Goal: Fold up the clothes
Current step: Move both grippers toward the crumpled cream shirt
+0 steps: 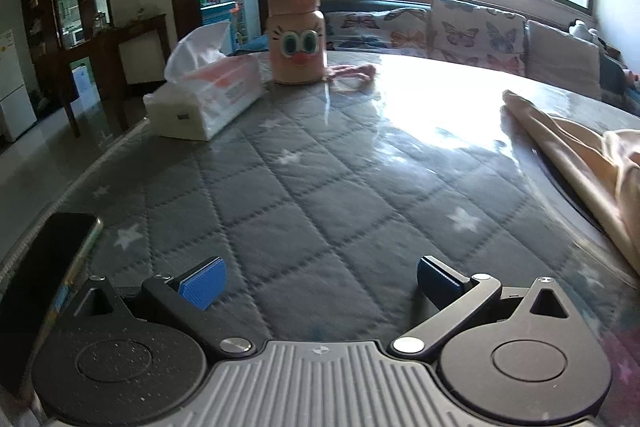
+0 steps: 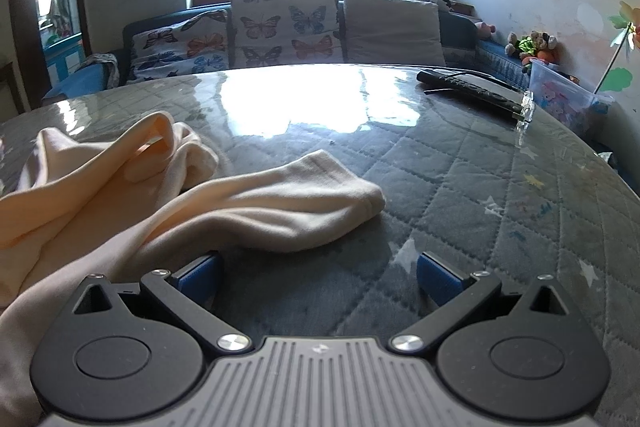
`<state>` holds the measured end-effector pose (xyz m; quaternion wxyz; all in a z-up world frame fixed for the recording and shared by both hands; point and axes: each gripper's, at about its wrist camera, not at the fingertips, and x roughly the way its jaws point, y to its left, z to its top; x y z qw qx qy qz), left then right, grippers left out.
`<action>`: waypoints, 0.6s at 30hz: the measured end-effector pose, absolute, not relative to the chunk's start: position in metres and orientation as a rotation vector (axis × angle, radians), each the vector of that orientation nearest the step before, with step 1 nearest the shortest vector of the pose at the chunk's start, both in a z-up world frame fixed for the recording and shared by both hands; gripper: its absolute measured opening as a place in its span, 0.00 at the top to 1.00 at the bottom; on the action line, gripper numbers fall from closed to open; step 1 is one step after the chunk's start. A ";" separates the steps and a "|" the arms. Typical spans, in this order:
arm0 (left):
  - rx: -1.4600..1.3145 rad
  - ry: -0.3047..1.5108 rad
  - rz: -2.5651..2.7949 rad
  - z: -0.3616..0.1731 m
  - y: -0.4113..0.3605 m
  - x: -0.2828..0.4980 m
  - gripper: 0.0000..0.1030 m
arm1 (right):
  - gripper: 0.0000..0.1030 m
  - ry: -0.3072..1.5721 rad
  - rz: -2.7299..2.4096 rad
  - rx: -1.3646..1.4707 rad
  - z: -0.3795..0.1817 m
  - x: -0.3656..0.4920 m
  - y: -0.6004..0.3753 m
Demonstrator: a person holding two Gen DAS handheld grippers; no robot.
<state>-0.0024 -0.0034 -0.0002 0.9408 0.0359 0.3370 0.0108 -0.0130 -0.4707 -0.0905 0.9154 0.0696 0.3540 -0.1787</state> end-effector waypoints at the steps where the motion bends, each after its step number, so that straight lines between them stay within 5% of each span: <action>1: 0.077 0.685 0.018 0.000 -0.008 -0.006 0.00 | 0.00 0.728 -0.361 0.139 -0.090 -0.017 -0.469; 18: 0.085 0.726 -0.168 0.009 -0.081 -0.055 0.00 | 0.00 0.717 -0.250 0.074 -0.082 -0.088 -0.429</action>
